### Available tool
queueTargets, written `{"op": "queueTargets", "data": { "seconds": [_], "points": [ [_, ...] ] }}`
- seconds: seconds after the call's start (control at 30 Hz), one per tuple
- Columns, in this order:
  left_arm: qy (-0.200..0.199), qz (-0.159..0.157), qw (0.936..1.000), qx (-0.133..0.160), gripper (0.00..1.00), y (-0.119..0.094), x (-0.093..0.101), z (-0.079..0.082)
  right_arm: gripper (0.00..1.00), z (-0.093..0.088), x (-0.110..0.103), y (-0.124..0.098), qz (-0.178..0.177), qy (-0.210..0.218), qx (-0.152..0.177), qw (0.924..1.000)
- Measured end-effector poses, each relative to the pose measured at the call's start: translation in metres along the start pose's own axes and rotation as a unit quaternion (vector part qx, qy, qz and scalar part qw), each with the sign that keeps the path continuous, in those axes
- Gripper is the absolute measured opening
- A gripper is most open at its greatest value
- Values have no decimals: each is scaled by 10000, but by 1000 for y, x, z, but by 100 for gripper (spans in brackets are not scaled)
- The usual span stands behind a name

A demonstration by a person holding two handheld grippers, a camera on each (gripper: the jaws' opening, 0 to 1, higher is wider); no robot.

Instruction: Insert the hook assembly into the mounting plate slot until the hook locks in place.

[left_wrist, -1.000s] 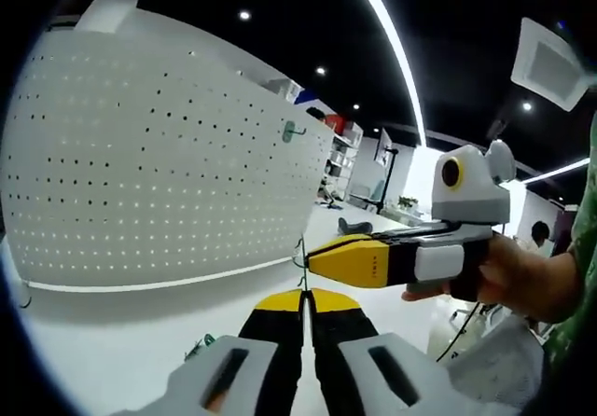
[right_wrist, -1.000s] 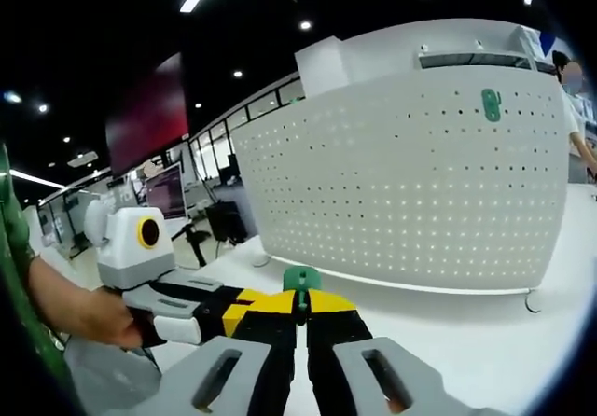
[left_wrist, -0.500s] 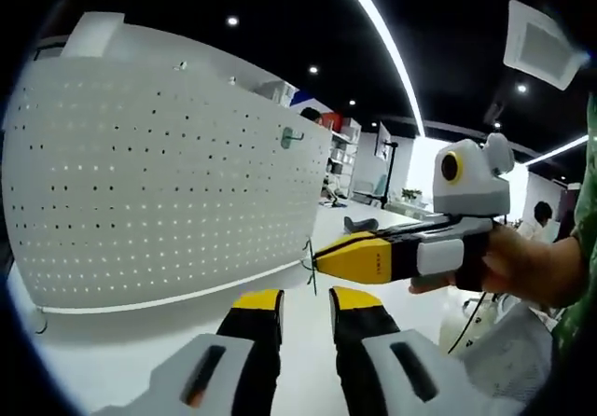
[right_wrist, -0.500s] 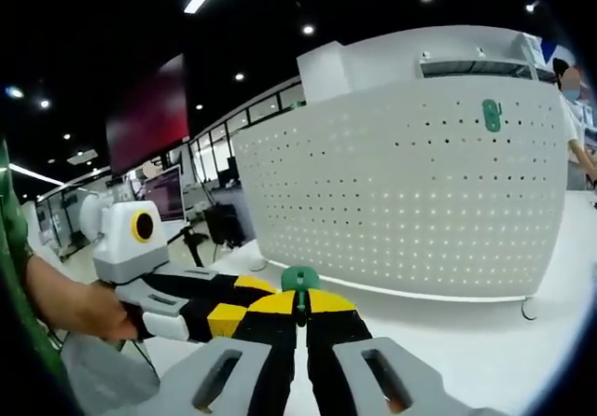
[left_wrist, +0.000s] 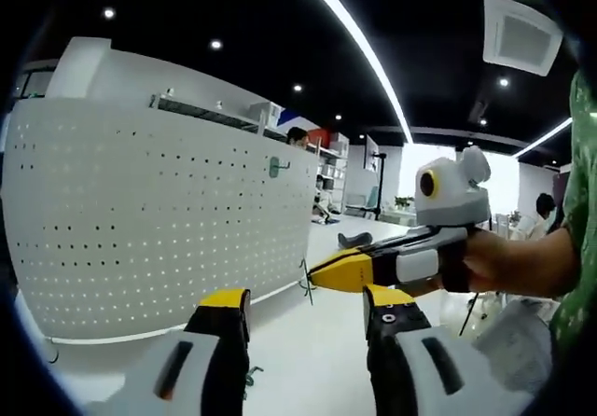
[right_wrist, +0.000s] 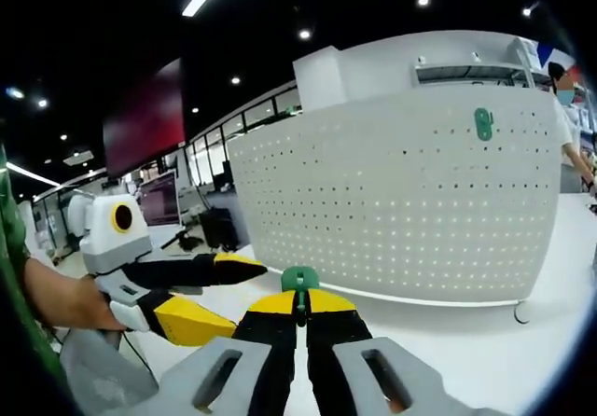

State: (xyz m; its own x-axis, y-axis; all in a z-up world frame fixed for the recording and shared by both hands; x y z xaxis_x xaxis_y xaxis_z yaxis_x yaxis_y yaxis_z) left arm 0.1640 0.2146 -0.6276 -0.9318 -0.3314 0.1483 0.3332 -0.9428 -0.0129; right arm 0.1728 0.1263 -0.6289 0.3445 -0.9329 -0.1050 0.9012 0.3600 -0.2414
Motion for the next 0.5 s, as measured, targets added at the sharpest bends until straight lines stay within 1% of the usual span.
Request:
{"op": "queueTargets", "data": {
  "seconds": [0.13,0.23,0.3,0.4,0.5],
  "points": [
    [-20,-41,10000,-27,55,-6,2,6,1,3,0,-2,-7,-19,29,10000],
    [-18,-39,10000,-20,55,-13,1,12,1,6,-1,-3,-12,-42,57,10000],
    [-34,-60,10000,48,57,-18,0,17,1,7,-1,-3,-20,-46,74,10000],
    [-43,-61,10000,5,57,-26,-2,21,1,11,-1,-4,-45,-58,118,9999],
    [53,-26,10000,19,56,-35,-6,27,1,16,1,-4,-78,-65,169,9998]
  ]
}}
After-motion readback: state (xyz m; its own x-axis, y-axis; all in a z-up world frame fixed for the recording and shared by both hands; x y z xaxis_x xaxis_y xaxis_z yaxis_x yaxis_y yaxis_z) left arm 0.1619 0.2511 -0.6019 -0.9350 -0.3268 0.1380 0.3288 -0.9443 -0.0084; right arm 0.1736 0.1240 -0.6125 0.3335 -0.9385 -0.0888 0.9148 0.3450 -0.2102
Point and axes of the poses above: the point that each gripper's makers call its tool centre point, and the gripper's own axes: y roughly forward along the fingers, x roughly to its right, z roughly out of its top, the point moved 4 cm from there along -y, roughly backward along the fingers, and after that the axes turned 15 degrees about -z, right-handed, at the moved point
